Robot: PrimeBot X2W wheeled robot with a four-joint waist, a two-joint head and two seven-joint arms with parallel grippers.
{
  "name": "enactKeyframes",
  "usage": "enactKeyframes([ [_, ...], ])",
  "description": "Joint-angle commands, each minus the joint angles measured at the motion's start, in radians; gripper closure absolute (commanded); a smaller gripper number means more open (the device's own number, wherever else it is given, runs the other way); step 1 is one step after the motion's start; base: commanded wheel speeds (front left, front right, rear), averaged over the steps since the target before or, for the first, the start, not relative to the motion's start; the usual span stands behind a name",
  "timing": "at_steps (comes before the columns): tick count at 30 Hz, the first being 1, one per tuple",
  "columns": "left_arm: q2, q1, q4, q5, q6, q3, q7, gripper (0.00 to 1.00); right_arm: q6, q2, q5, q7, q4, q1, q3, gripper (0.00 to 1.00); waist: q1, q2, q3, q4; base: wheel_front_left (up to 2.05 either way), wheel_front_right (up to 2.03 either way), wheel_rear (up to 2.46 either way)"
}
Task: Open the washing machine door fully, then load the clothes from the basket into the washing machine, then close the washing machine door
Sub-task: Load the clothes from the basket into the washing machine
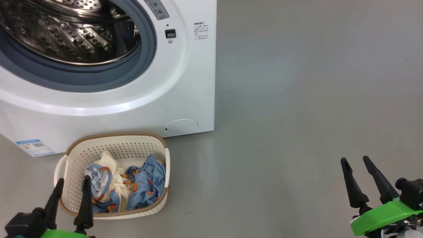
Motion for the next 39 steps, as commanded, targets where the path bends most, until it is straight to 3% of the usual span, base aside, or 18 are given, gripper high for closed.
enactKeyframes([
  [1, 0.030, -0.020, -0.028, -0.013, -0.002, 0.028, -0.006, 0.00, 0.002, -0.013, -0.011, -0.012, -0.027, 0.002, 0.014, 0.00, 0.0000, 0.0000, 0.001, 0.002, 0.05, -0.19, 0.14],
  [22, 0.048, -0.045, -0.022, -0.011, -0.002, -0.004, -0.006, 0.00, 0.002, -0.005, -0.011, -0.012, -0.028, -0.011, 0.021, 0.00, 0.0000, 0.0000, 0.025, 0.005, 0.66, -1.66, 1.00],
  [39, 0.037, -0.049, -0.009, -0.019, -0.002, -0.038, -0.006, 0.00, 0.002, 0.003, -0.010, -0.012, -0.027, -0.015, 0.035, 0.00, 0.0000, 0.0000, 0.037, 0.012, 0.16, -0.17, 0.01],
])
